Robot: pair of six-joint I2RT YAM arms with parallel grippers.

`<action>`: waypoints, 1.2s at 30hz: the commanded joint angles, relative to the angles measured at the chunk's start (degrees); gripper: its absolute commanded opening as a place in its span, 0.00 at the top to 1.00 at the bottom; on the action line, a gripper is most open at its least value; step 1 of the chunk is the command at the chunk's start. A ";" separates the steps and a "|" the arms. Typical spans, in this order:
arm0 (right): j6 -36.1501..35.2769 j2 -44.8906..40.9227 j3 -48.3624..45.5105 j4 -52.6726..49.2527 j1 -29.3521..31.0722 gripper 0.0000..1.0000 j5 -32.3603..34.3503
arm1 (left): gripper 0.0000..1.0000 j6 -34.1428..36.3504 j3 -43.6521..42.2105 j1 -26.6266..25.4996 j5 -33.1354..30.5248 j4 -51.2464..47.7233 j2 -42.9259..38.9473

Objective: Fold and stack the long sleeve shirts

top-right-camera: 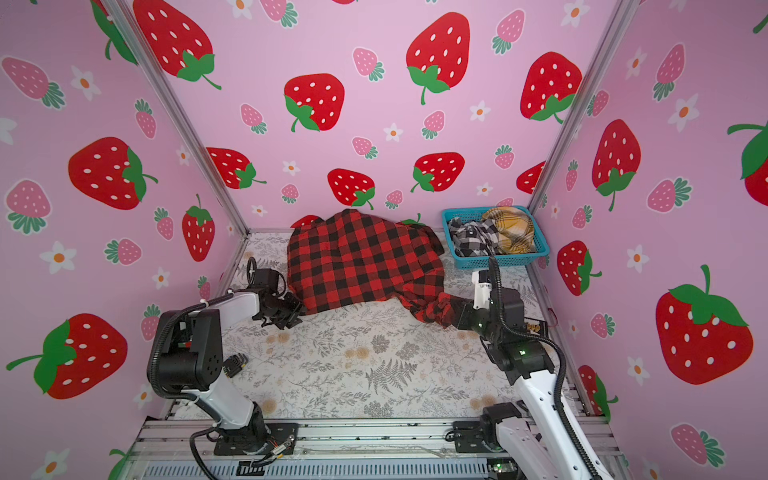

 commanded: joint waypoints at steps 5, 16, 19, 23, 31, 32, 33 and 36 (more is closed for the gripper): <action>-0.76 -2.85 3.63 -1.28 6.05 1.00 3.69 | 1.00 0.50 0.19 1.65 -2.40 -4.88 0.77; -4.20 -5.71 12.19 -1.66 8.46 1.00 -9.23 | 1.00 5.63 -11.87 1.66 -6.87 -15.11 -24.25; -5.15 -3.45 13.46 -1.32 8.74 1.00 -9.22 | 1.00 5.11 -15.17 1.63 -3.64 -10.73 -27.52; -4.57 -1.65 10.55 0.37 9.88 1.00 -8.71 | 0.48 2.61 -12.69 1.00 0.48 -5.68 -24.01; -5.88 4.68 7.36 -2.56 26.91 0.97 -0.17 | 0.41 1.16 -4.16 0.62 -2.48 -2.75 -11.75; -6.18 6.64 7.35 -3.69 30.23 0.95 2.10 | 0.40 1.06 -3.43 0.66 -2.85 -2.27 -10.35; -6.41 8.92 7.51 -4.60 33.19 0.92 4.33 | 0.40 1.01 -2.74 0.66 -3.04 -1.84 -9.13; -6.19 18.45 9.80 -8.90 42.59 0.57 15.02 | 0.38 0.82 -0.68 0.75 -3.43 -1.37 -5.29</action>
